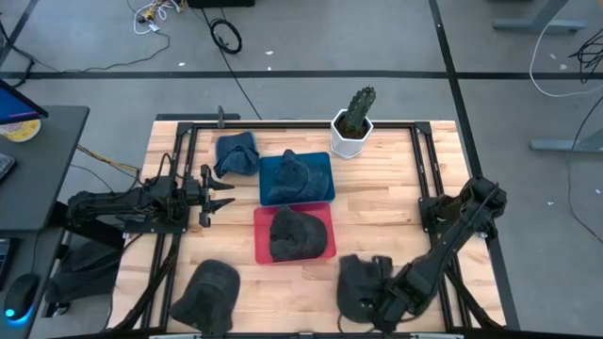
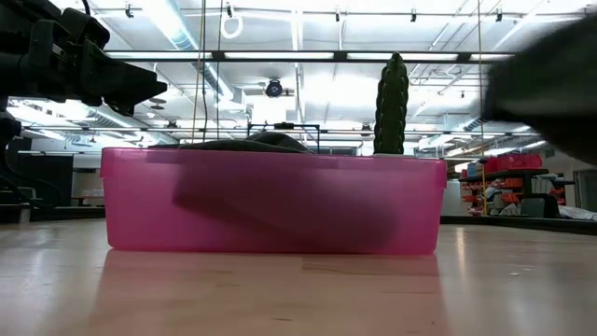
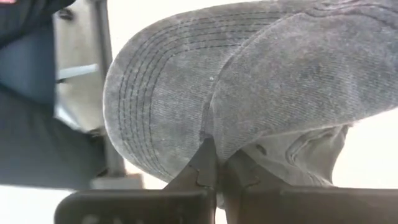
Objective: Pick & Place hat
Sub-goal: Put the right black cap into the pink bin
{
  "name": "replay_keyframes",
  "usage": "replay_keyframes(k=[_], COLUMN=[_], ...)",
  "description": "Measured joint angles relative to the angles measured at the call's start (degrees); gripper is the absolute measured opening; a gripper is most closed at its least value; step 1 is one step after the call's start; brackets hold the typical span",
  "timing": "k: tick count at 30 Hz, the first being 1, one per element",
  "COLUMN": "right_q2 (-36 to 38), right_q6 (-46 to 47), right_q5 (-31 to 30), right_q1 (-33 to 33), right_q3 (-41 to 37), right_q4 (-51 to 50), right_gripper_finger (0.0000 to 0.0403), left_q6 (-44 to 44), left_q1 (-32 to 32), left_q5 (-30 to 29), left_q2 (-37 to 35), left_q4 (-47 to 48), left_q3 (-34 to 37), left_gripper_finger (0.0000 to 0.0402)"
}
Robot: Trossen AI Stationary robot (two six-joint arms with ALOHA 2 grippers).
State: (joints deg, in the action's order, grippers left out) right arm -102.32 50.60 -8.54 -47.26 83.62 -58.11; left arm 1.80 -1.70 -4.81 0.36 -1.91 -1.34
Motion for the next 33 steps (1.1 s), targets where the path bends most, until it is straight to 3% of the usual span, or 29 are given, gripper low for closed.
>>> replay_keyframes(k=[9,20,27,33], right_q2=[0.07,0.09,0.09,0.09], right_q6=[-24.24,-82.02,-108.09,-119.19], right_q5=[-4.75,-13.57,-13.6,-9.62], right_q1=[9.58,18.87,24.18,28.31], right_q3=[6.61,7.84,7.84,7.89], right_q4=[-3.3,-2.71,-0.21,4.62], right_gripper_finger=[0.0001,0.0,0.0,0.0], left_q6=[0.0,0.01,0.0,0.0], left_q1=[0.0,0.01,0.01,0.01], left_q5=[-0.01,0.0,0.01,-0.01], left_q2=[0.0,0.0,0.0,0.0], left_q4=[0.0,0.0,-0.02,0.0], left_q3=[0.0,0.0,0.01,-0.01], left_gripper_finger=[0.0179,0.0179,0.0179,0.0179])
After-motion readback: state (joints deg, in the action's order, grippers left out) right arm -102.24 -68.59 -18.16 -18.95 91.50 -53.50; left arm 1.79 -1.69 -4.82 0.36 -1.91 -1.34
